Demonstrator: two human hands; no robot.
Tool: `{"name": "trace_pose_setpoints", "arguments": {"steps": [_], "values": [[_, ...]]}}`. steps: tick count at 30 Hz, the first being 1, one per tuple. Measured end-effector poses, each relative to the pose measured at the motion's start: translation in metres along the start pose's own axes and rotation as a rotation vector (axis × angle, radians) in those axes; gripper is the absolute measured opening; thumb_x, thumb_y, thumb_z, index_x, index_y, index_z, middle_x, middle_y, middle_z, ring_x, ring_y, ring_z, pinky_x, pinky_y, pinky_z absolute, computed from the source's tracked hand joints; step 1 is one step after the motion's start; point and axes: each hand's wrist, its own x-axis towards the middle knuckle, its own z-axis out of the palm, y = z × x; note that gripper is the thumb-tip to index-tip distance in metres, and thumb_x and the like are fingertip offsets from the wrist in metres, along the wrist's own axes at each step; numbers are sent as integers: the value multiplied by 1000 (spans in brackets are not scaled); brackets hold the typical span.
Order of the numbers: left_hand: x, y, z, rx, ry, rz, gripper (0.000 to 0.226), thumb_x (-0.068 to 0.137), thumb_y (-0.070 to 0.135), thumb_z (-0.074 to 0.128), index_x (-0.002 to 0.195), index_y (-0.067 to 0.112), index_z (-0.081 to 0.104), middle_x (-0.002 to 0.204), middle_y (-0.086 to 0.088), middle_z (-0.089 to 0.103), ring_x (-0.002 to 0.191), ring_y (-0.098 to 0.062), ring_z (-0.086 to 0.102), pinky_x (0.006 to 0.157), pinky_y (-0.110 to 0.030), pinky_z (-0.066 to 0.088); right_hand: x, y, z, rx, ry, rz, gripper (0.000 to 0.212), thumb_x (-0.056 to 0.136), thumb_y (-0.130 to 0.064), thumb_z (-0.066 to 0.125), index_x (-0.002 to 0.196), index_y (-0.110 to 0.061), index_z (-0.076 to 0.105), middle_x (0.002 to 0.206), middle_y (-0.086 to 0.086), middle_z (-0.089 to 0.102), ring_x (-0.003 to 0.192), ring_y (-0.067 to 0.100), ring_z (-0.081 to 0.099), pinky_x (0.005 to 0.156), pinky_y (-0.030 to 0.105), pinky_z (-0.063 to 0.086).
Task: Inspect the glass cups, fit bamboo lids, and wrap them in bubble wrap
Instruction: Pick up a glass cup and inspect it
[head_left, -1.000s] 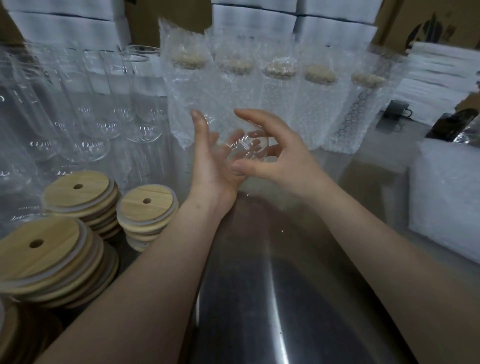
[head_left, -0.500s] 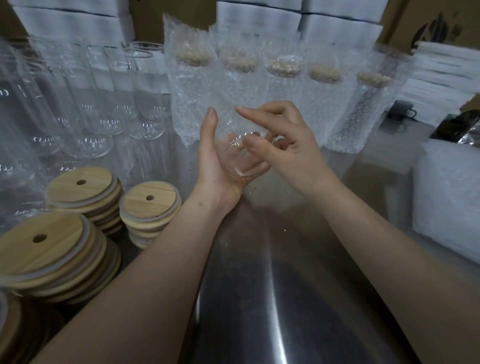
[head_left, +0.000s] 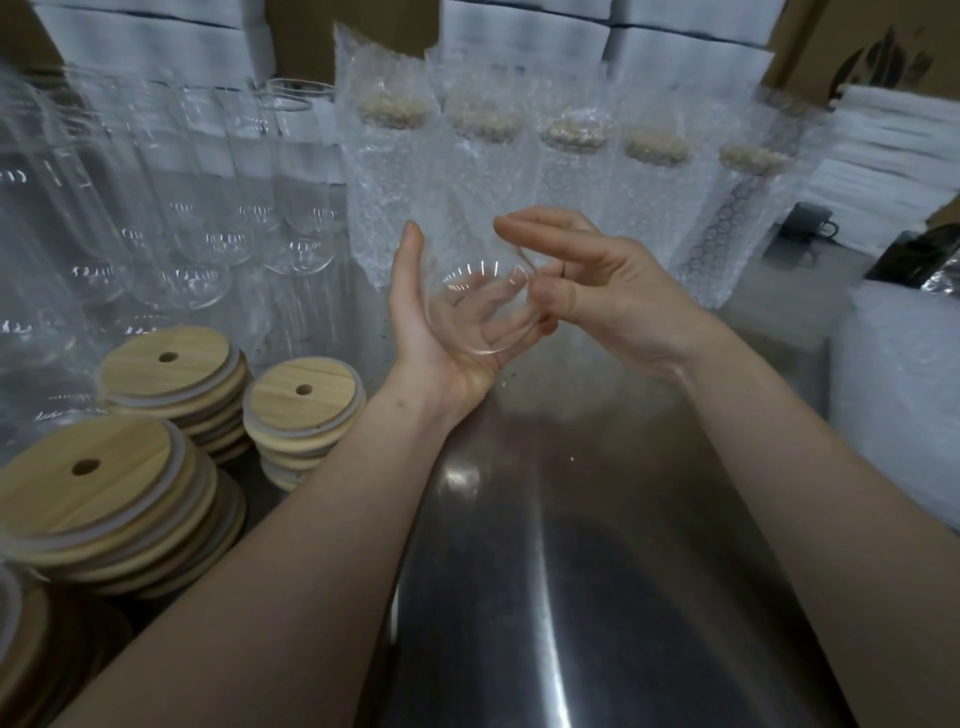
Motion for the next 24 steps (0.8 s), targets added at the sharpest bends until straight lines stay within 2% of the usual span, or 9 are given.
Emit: {"name": "trace_pose_setpoints", "arguments": {"steps": [3, 6, 10, 12, 14, 16, 19, 22, 24], "values": [[-1, 0, 1, -26, 6, -12, 96, 86, 73, 45, 137, -8, 41, 119, -24, 64, 80, -35, 71, 63, -37, 58, 0, 0, -2, -32, -10, 9, 48, 79, -10, 74, 119, -37, 68, 139, -7, 45, 101, 14, 61, 87, 27, 50], [-2, 1, 1, -91, 0, -33, 94, 86, 72, 47, 137, -7, 38, 117, -25, 62, 75, -35, 71, 58, -35, 58, -1, -3, 1, -137, 12, 1, 58, 73, -11, 78, 121, -40, 64, 139, -9, 46, 111, 13, 60, 96, 31, 50], [-1, 1, 2, -134, -8, -49, 94, 86, 72, 47, 139, -5, 35, 115, -26, 64, 74, -34, 71, 59, -34, 58, -2, -9, 8, -316, 24, -32, 68, 70, -13, 83, 125, -45, 56, 137, -10, 46, 92, 6, 57, 91, 30, 55], [-1, 1, 3, -149, -14, -53, 98, 85, 72, 46, 144, -4, 31, 119, -25, 60, 76, -34, 69, 67, -38, 57, -3, -9, 11, -372, 32, -58, 71, 70, -11, 85, 127, -42, 54, 135, -11, 46, 84, 7, 55, 84, 30, 57], [0, 0, 3, -157, -11, -59, 98, 84, 73, 47, 145, -3, 31, 124, -24, 58, 83, -35, 68, 65, -37, 58, -3, -7, 14, -425, 60, -92, 73, 69, -13, 88, 128, -37, 53, 134, -12, 46, 80, 2, 54, 76, 23, 55], [0, 0, 4, -170, -18, -73, 96, 84, 73, 48, 145, 0, 34, 125, -22, 58, 86, -35, 69, 61, -34, 59, -2, -4, 18, -518, 91, -170, 75, 66, -17, 89, 128, -30, 51, 129, -15, 46, 85, -6, 52, 72, 12, 48], [-1, 0, 5, -162, -44, -85, 94, 85, 73, 46, 148, 4, 32, 116, -22, 63, 91, -34, 70, 70, -37, 59, -2, 1, 26, -652, 164, -273, 79, 61, -32, 90, 126, -28, 45, 122, -20, 42, 103, -14, 43, 79, 3, 37], [-1, 0, 6, -153, -63, -102, 95, 86, 72, 47, 148, 3, 31, 120, -24, 63, 102, -36, 68, 78, -40, 58, -3, 5, 36, -697, 267, -275, 82, 57, -55, 82, 125, -30, 42, 122, -13, 42, 106, -16, 41, 80, 5, 37], [-2, 0, 7, -139, -69, -124, 95, 85, 73, 47, 148, 3, 31, 128, -24, 60, 113, -36, 63, 87, -42, 54, -3, 6, 41, -717, 335, -289, 86, 56, -62, 76, 125, -20, 46, 124, -8, 41, 108, -18, 39, 79, 11, 40]]}}
